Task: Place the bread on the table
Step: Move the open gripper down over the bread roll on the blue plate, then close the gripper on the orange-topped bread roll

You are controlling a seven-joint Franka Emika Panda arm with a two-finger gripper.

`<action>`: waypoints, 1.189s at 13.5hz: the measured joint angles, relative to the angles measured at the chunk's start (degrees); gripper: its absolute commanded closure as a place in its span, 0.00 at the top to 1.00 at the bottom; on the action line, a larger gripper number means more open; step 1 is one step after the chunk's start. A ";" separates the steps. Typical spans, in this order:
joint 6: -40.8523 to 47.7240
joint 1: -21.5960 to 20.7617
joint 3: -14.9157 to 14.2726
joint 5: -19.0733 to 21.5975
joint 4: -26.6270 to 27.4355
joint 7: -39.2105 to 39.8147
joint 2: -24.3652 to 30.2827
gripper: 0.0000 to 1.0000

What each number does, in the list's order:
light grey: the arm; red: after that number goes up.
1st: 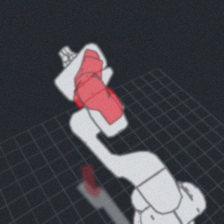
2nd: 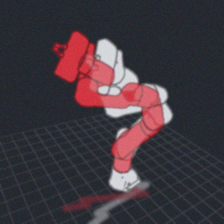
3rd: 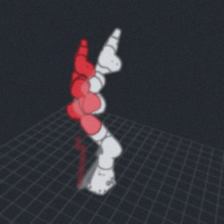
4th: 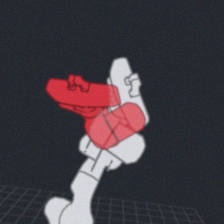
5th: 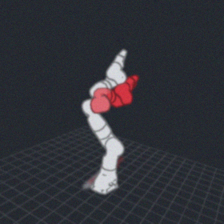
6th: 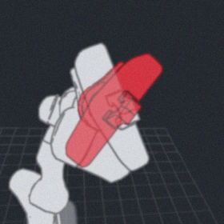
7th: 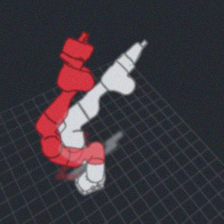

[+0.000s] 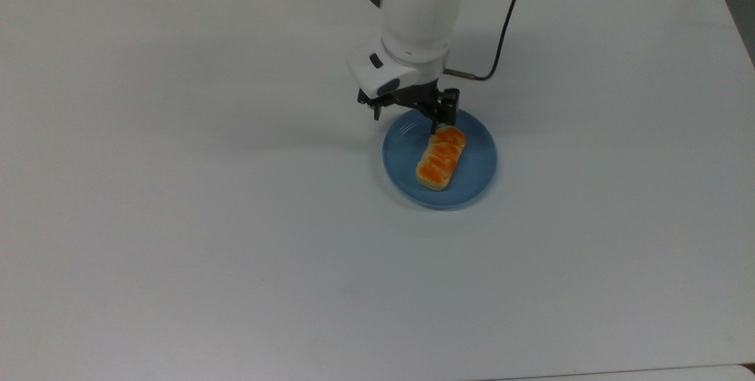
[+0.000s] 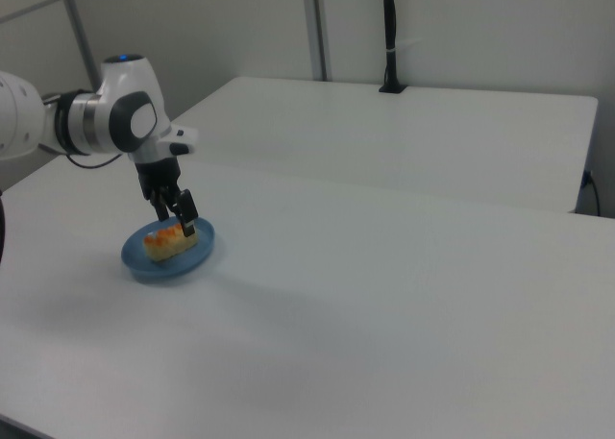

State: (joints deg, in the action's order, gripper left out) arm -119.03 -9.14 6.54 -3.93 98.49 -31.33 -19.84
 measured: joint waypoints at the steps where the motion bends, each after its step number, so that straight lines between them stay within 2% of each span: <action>1: -1.52 -0.54 0.07 -1.06 0.00 -2.22 -1.05 1.00; 3: -5.55 -1.53 0.41 -2.61 -0.02 -6.51 -3.34 1.00; 7: -9.28 -2.09 1.10 -2.79 -0.06 -9.94 -5.85 0.99; 8: -9.93 -2.20 1.11 -2.79 -0.07 -10.29 -6.25 0.87; 9: -10.56 -2.39 1.24 -2.79 -0.10 -10.69 -6.83 0.71; 11: -10.93 -2.49 1.53 -2.79 -0.19 -10.93 -7.22 0.32; 13: -10.96 -2.49 1.66 -2.79 -0.41 -11.24 -7.28 0.00; 16: -10.97 -2.45 1.69 -2.78 -1.33 -11.67 -7.29 0.00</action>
State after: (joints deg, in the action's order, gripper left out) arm -129.99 -11.59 8.23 -6.70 97.15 -43.00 -27.12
